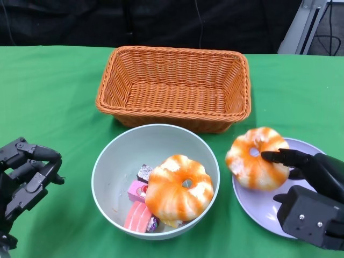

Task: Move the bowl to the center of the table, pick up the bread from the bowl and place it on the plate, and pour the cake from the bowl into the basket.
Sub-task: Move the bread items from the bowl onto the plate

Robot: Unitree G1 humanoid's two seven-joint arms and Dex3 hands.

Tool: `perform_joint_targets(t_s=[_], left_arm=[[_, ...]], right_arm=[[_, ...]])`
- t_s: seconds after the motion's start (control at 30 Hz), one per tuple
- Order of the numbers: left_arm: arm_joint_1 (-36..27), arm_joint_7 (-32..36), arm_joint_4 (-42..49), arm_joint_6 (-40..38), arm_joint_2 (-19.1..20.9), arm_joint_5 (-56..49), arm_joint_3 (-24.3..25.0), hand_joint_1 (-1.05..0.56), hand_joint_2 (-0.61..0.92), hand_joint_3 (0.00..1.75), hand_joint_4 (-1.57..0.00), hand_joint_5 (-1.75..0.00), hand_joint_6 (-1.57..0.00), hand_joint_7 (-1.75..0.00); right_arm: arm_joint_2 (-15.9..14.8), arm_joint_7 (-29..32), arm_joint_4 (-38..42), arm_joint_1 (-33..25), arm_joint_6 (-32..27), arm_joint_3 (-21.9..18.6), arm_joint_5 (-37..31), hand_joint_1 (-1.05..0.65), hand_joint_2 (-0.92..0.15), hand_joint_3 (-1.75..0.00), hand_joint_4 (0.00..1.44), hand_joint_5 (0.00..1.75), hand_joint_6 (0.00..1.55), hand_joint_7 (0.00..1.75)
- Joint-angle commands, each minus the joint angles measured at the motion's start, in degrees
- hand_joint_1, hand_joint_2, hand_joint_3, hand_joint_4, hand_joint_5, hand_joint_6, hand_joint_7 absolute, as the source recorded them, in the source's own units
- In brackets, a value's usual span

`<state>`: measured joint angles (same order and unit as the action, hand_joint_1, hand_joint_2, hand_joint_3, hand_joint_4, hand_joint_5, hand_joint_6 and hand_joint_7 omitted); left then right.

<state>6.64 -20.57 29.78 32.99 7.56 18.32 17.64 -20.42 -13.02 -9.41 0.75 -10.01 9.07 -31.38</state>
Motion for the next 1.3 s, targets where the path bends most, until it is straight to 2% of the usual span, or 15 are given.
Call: perform_joint_targets(t_s=[0.03, 0.17, 0.33, 0.57, 0.73, 0.87, 0.93, 1.1, 1.2, 1.23, 1.3], left_arm=[[-0.3, -1.0, 0.2, -0.4, 1.5, 0.6, 0.5, -0.14, 0.92, 0.25, -0.79, -1.48, -0.89, -0.96], [-0.4, -0.8, -0.2, -0.9, 1.5, 0.7, 0.3, -0.16, 0.92, 0.23, -0.8, -1.48, -0.89, -0.95], [-0.2, -0.5, 0.2, -0.7, 1.6, 0.2, 0.2, -0.16, 0.92, 0.23, -0.8, -1.48, -0.9, -0.95], [-0.1, -0.4, 0.4, -0.3, 1.6, 0.2, 0.3, -0.16, 0.92, 0.24, -0.8, -1.48, -0.89, -0.96], [-0.2, -0.7, 0.3, -0.5, 1.5, 0.3, 0.1, -0.16, 0.92, 0.23, -0.8, -1.48, -0.89, -0.96], [-0.1, -0.6, 0.5, -0.3, 1.6, 0.1, 0.1, -0.17, 0.92, 0.23, -0.8, -1.48, -0.88, -0.95], [0.0, -0.6, 0.7, -0.3, 1.6, 0.2, 0.1, -0.19, 0.92, 0.22, -0.8, -1.48, -0.88, -0.94], [0.1, -0.9, 0.8, -0.3, 1.6, 0.3, 0.0, -0.18, 0.92, 0.23, -0.8, -1.49, -0.9, -0.95], [0.0, -0.6, 0.6, -0.6, 1.5, 0.2, 0.0, -0.19, 0.92, 0.22, -0.79, -1.49, -0.89, -0.95], [-0.1, -0.5, 0.5, -0.6, 1.6, 0.1, 0.0, -0.18, 0.92, 0.22, -0.79, -1.49, -0.89, -0.95], [-0.1, -0.7, 0.4, -0.7, 1.6, 0.3, 0.0, -0.18, 0.92, 0.22, -0.79, -1.49, -0.89, -0.94]], right_arm=[[-2.3, -5.9, -5.2, -0.7, -5.4, -1.7, 2.2, -0.47, -0.92, -0.07, 0.07, 0.0, 0.31, 0.0], [-4.2, -12.1, -10.2, -0.4, -11.5, -2.6, 3.3, -0.49, -0.92, -0.08, 0.0, 0.0, 0.21, 0.0], [-6.5, -16.3, -14.4, 0.1, -16.0, -3.0, 3.8, -0.5, -0.92, -0.1, 0.0, 0.0, 0.24, 0.02], [-7.5, -17.5, -14.3, 0.6, -18.4, -2.5, 4.9, -0.47, -0.92, -0.12, 0.14, 0.07, 0.35, 0.04], [-7.7, -18.7, -13.4, 0.4, -17.2, -3.6, 9.5, -0.42, -0.92, -0.15, 0.31, 0.13, 0.34, 0.02], [-7.9, -20.1, -13.1, 0.9, -18.9, -4.5, 13.0, -0.36, -0.92, -0.17, 0.34, 0.11, 0.33, 0.01], [-8.9, -20.1, -12.9, 1.2, -18.8, -3.8, 12.5, -0.37, -0.92, -0.18, 0.36, 0.12, 0.33, 0.01], [-10.6, -19.7, -13.0, 1.8, -18.6, -2.3, 11.2, -0.36, -0.92, -0.17, 0.7, 0.22, 0.31, 0.0], [-11.1, -19.7, -13.3, 2.0, -19.4, -1.6, 10.3, -0.36, -0.92, -0.16, 0.84, 0.24, 0.3, 0.0], [-11.2, -19.8, -13.5, 2.0, -19.8, -1.4, 10.0, -0.37, -0.92, -0.15, 0.82, 0.46, 0.3, 0.0], [-11.6, -20.1, -13.8, 2.2, -20.9, -0.9, 9.3, -0.37, -0.92, -0.14, 0.65, 1.07, 0.3, 0.0]])
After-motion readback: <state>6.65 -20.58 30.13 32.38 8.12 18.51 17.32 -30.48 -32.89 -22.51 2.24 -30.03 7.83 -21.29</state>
